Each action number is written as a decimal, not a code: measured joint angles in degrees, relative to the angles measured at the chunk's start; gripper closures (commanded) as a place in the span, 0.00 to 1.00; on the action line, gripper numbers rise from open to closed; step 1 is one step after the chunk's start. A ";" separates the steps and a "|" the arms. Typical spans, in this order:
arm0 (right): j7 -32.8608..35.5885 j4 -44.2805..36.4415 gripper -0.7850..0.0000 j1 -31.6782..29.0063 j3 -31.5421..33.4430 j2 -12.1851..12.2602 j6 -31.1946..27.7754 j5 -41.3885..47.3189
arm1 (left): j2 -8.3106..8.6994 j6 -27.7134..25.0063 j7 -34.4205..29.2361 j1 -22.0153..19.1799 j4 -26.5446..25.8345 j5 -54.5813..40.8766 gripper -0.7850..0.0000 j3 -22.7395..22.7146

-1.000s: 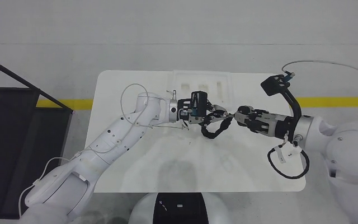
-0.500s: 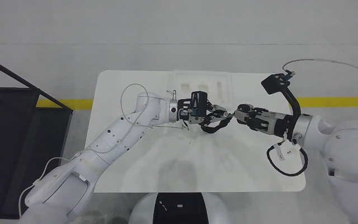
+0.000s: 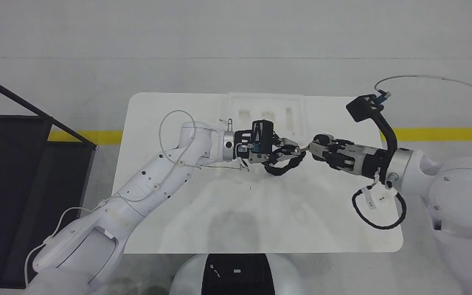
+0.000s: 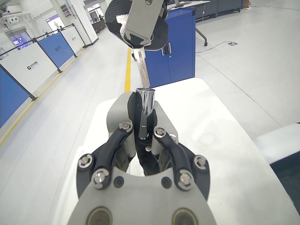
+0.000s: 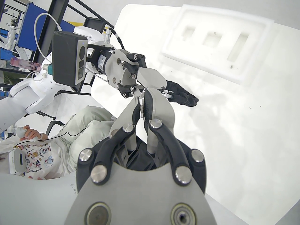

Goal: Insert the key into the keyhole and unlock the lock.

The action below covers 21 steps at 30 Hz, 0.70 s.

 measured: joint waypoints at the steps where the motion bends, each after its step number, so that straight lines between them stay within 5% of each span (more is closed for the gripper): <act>1: -0.06 0.15 1.00 0.06 -0.11 0.01 -0.07 0.06 | 0.00 0.00 0.00 0.00 0.00 0.00 1.00 0.00; 21: -0.44 0.68 1.00 1.03 -2.41 0.36 -0.20 0.12 | 0.00 0.00 0.00 0.00 0.00 0.01 1.00 0.00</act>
